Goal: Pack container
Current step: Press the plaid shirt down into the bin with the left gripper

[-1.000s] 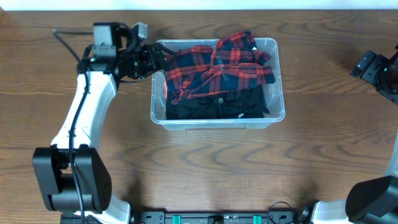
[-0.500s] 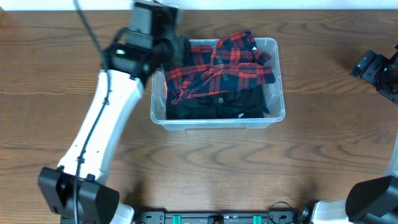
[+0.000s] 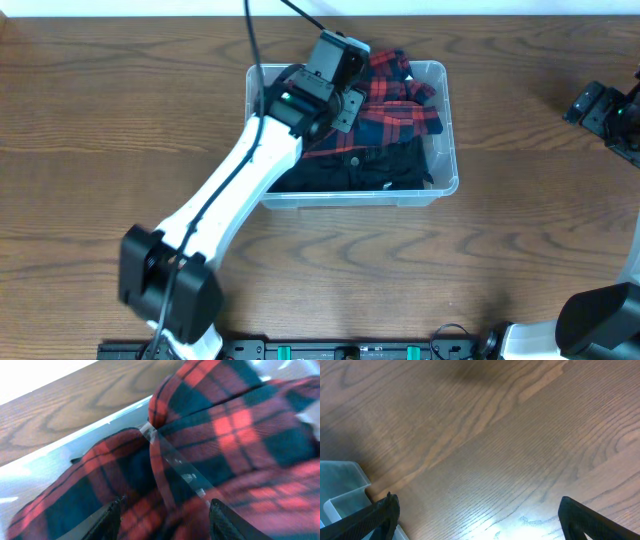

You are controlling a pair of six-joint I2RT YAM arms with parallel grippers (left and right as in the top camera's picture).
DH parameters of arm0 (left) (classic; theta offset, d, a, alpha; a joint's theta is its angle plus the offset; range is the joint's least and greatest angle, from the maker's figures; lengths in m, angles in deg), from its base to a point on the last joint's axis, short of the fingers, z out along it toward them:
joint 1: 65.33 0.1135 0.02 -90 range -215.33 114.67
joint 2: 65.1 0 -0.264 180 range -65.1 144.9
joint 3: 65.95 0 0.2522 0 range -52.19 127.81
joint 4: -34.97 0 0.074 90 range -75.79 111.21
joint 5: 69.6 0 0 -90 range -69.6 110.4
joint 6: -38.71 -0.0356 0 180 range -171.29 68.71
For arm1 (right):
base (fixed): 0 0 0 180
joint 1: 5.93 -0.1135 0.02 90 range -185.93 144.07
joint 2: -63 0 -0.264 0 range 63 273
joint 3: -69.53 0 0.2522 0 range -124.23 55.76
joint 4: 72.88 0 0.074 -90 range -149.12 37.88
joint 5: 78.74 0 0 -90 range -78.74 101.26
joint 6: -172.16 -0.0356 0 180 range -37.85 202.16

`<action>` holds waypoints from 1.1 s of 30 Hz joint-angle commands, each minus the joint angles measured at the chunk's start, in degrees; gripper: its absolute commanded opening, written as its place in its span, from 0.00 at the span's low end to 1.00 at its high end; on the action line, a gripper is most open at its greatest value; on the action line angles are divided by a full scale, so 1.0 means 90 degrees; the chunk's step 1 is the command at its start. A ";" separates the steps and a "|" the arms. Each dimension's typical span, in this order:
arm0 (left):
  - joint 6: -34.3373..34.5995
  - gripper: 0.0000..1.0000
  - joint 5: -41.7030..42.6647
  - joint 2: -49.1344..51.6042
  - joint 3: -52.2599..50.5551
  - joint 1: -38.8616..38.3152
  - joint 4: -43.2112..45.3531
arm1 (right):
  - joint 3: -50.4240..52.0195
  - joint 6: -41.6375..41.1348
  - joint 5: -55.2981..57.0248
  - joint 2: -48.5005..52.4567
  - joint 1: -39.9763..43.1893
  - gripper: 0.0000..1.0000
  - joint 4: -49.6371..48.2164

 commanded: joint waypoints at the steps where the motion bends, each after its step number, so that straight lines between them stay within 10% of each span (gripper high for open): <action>1: -0.0061 0.57 -0.0192 0.0374 0.0053 -0.0027 0.0151 | 0.0010 -0.0066 0.0019 0.0019 0.0024 0.99 0.0007; 17: -0.0342 0.57 -0.0199 0.1603 -0.0107 -0.1039 -0.0418 | 0.0010 -0.0066 0.0019 0.0019 0.0024 0.99 0.0007; 33: -0.0109 0.58 -0.0267 0.0712 -0.0100 0.0024 -0.0423 | 0.0010 -0.0068 0.0019 0.0019 0.0024 0.99 0.0007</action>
